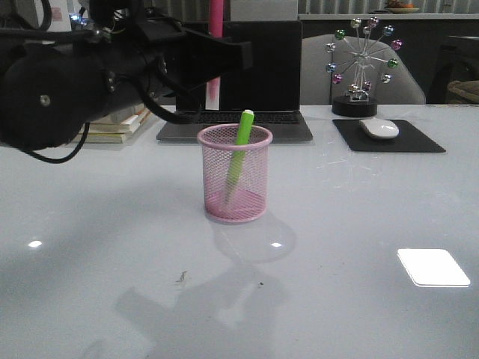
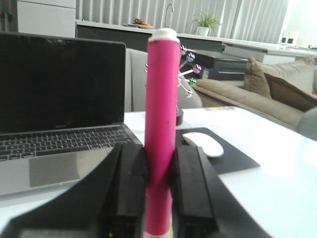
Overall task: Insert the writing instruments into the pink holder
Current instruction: 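Lift the pink marker with the left gripper and carry it over the holder, then lower the pink marker into the holder and open the left gripper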
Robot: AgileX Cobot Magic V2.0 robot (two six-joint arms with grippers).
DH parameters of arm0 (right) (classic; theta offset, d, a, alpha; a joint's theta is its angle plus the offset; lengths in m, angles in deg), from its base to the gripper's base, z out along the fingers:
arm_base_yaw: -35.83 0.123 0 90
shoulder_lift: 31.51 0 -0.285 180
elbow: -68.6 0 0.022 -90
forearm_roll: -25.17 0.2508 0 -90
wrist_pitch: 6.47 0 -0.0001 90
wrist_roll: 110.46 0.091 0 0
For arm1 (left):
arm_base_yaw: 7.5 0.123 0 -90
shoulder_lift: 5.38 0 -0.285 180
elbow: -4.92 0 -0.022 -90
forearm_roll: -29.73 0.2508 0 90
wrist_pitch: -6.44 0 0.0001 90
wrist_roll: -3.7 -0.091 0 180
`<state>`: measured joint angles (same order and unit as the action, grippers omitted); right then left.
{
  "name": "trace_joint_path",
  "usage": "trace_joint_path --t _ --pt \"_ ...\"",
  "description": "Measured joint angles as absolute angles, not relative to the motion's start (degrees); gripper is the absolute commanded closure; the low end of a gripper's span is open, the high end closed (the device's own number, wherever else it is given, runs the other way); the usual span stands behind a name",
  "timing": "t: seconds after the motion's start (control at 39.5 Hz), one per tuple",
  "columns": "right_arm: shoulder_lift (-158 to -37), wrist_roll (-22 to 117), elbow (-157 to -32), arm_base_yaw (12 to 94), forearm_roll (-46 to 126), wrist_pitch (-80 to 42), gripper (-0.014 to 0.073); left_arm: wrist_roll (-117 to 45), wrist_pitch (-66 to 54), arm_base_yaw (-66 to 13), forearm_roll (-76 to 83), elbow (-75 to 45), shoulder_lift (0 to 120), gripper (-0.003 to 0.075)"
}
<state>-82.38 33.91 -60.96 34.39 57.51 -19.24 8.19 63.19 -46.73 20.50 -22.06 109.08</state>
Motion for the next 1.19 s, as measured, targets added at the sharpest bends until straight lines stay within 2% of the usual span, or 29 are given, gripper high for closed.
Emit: trace_joint_path --t 0.46,0.58,0.81,1.19 --pt "-82.4 33.9 -61.0 34.4 57.5 -19.2 0.0284 9.1 62.3 -46.7 25.7 -22.2 109.8 0.0610" --pt "-82.4 33.9 -61.0 34.4 57.5 -19.2 0.0284 10.4 61.8 -46.7 26.6 -22.2 111.3 0.0561" --pt "-82.4 33.9 -61.0 34.4 57.5 -19.2 0.0284 11.8 61.4 -46.7 26.9 -22.2 112.5 0.0415" --pt "-82.4 33.9 -61.0 34.4 57.5 -19.2 0.0284 12.2 61.7 -46.7 26.9 -22.2 112.6 0.0407"
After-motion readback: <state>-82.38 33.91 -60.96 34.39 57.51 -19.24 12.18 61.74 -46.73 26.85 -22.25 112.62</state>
